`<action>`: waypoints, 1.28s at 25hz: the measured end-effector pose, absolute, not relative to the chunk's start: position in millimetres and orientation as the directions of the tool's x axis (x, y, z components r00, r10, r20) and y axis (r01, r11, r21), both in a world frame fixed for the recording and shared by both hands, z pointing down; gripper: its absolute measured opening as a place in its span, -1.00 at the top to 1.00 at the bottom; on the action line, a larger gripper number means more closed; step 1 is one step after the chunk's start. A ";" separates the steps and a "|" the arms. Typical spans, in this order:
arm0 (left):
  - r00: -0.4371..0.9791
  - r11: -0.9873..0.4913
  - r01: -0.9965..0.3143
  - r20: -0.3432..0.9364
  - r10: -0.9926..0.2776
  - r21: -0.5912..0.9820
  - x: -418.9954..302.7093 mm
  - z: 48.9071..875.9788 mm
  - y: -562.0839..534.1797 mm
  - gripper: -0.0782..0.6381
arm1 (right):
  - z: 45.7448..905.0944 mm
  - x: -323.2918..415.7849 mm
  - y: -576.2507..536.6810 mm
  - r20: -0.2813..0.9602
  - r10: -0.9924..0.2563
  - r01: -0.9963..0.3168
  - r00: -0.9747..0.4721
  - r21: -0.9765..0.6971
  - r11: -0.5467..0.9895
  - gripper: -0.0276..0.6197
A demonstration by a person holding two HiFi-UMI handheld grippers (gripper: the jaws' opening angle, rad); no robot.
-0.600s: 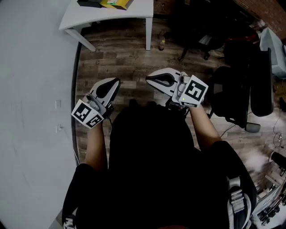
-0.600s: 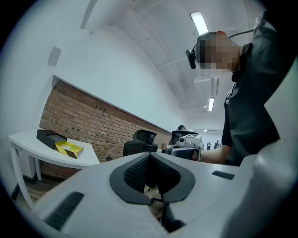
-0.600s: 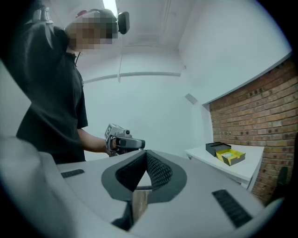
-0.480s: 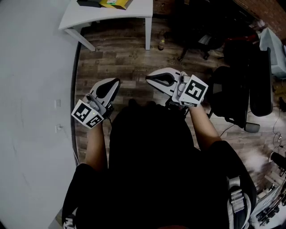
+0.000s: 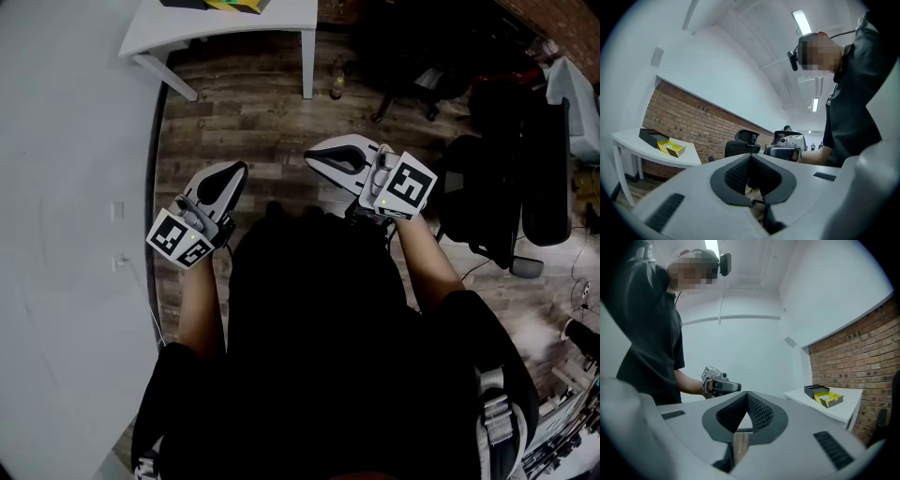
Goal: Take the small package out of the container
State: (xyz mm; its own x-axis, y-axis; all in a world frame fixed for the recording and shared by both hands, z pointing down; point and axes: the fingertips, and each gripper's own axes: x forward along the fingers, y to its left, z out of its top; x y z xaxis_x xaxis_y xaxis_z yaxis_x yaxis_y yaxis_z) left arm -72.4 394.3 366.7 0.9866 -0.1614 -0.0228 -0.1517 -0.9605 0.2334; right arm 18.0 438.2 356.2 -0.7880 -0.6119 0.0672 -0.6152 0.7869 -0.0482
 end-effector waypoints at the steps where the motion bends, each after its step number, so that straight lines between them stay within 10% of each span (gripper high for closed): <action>1: 0.986 -0.960 -0.154 -0.020 -0.163 0.234 -71.4 367.4 395.1 0.74 | 357.3 19.7 438.6 0.070 -0.612 -0.616 -0.787 -0.050 0.786 0.90; 32: 0.975 -0.930 -0.217 0.022 -0.221 0.296 -49.9 394.8 371.7 0.74 | 388.0 56.0 412.6 0.094 -0.609 -0.616 -0.788 -0.142 0.775 0.90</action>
State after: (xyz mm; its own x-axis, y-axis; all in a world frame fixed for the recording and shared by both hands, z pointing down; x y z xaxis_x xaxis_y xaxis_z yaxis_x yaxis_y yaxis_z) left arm -49.9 371.7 394.8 0.9751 -0.2205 0.0223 -0.2171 -0.9301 0.2962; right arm 56.0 412.6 388.0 -0.7875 -0.6091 0.0937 -0.6161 0.7748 -0.1416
